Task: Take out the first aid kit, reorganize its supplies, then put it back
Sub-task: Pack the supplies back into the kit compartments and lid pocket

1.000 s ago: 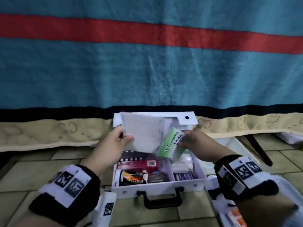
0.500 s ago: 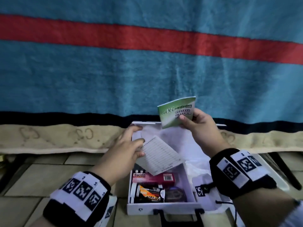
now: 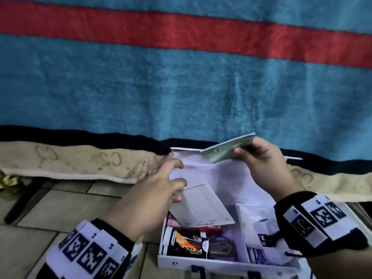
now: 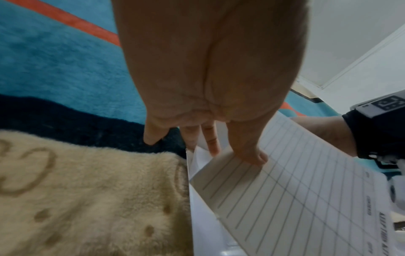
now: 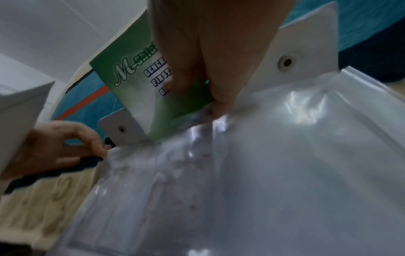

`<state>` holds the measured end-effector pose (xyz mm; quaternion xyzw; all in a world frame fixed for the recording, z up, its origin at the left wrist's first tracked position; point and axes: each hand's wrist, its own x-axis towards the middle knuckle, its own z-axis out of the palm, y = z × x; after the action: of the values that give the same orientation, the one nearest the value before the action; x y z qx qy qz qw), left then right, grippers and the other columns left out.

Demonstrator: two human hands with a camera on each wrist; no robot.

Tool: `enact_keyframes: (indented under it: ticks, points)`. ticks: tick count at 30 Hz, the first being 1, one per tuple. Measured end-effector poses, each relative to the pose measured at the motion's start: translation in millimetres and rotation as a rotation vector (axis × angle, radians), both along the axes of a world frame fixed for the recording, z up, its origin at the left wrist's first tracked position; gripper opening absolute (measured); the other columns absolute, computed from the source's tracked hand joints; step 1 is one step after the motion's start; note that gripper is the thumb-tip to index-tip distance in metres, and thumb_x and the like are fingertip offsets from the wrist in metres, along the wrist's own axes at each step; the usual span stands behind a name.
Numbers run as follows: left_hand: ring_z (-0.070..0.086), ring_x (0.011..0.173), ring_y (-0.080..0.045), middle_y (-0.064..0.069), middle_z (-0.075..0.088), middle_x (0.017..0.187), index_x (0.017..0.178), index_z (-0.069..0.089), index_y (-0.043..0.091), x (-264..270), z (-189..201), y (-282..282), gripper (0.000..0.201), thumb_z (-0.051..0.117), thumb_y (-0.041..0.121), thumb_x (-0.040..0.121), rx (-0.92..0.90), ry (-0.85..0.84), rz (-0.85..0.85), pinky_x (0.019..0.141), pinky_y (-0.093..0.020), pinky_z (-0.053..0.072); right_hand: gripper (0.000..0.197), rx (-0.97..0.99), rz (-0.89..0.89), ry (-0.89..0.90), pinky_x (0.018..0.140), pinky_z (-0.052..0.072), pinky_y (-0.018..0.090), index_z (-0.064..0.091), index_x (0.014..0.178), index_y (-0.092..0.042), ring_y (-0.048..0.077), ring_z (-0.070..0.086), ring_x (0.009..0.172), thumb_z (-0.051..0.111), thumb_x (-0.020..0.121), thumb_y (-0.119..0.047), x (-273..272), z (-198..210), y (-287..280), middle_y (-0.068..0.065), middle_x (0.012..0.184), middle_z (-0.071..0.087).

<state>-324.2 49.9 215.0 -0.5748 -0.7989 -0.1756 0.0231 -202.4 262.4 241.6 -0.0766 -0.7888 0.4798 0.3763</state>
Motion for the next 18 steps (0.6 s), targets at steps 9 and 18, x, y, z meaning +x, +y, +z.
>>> enact_keyframes:
  ticks: [9,18]
  points:
    - [-0.014,0.142,-0.007,0.013,0.026,0.144,0.085,0.059,0.028,1,-1,-1,0.015,0.05,0.038,0.088,-0.024,-0.009,0.006,0.11,-0.045,-0.018,0.012,0.765,-0.168,-0.2,0.075,0.036,0.006,0.07,0.085,-0.011,0.006,0.046,0.077,0.059,0.081,-0.011,5,11,3,-0.011,0.074,0.06]
    - [0.044,0.093,0.007,0.022,0.019,0.138,0.077,0.044,0.03,6,5,-8,0.019,0.055,0.026,0.092,-0.041,-0.111,-0.021,0.069,0.001,0.025,0.035,0.938,-0.222,-0.688,0.082,0.045,0.032,0.054,0.114,-0.029,0.021,0.054,0.109,0.048,0.086,-0.01,-7,12,-46,-0.004,0.114,0.057]
